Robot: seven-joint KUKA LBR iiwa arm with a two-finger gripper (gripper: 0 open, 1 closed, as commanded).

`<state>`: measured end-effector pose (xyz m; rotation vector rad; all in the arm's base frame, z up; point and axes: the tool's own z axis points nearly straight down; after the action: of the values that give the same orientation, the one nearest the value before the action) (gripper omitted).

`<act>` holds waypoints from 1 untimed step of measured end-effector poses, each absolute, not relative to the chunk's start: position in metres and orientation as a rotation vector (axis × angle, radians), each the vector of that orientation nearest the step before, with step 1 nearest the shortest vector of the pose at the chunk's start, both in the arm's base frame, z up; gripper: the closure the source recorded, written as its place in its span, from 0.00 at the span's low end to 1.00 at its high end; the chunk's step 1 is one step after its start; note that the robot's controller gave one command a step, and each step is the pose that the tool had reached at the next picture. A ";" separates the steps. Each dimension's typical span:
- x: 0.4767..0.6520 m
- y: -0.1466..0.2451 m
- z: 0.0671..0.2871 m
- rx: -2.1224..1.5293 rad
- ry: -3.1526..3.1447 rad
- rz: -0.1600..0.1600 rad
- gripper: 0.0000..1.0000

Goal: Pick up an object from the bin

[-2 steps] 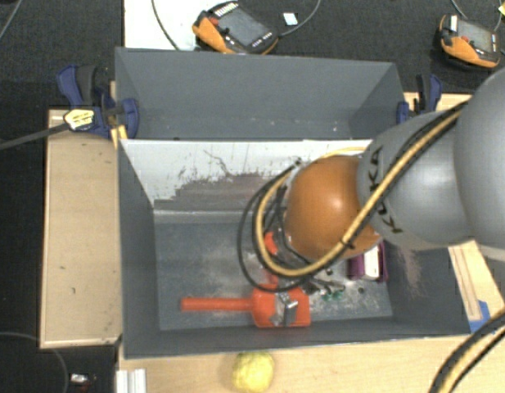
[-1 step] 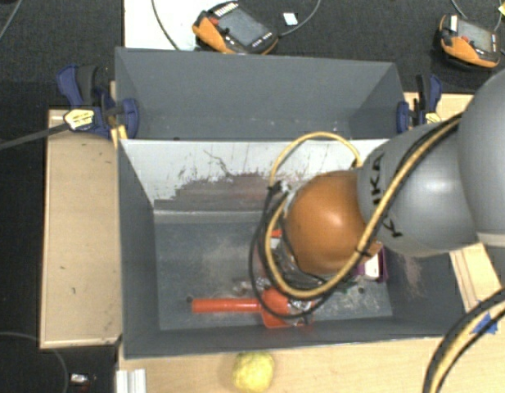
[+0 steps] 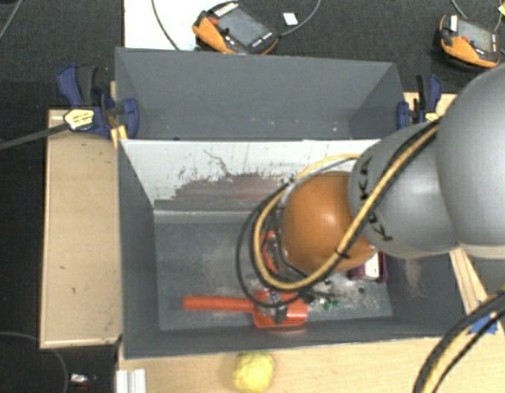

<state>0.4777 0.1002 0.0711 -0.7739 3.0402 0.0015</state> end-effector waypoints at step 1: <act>0.478 0.100 0.071 -0.774 3.040 0.002 1.00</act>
Offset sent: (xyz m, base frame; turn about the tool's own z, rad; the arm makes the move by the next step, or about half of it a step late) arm 0.0000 0.0000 0.0702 0.0001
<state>0.4777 0.1002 0.0711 -0.7735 3.0404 0.0016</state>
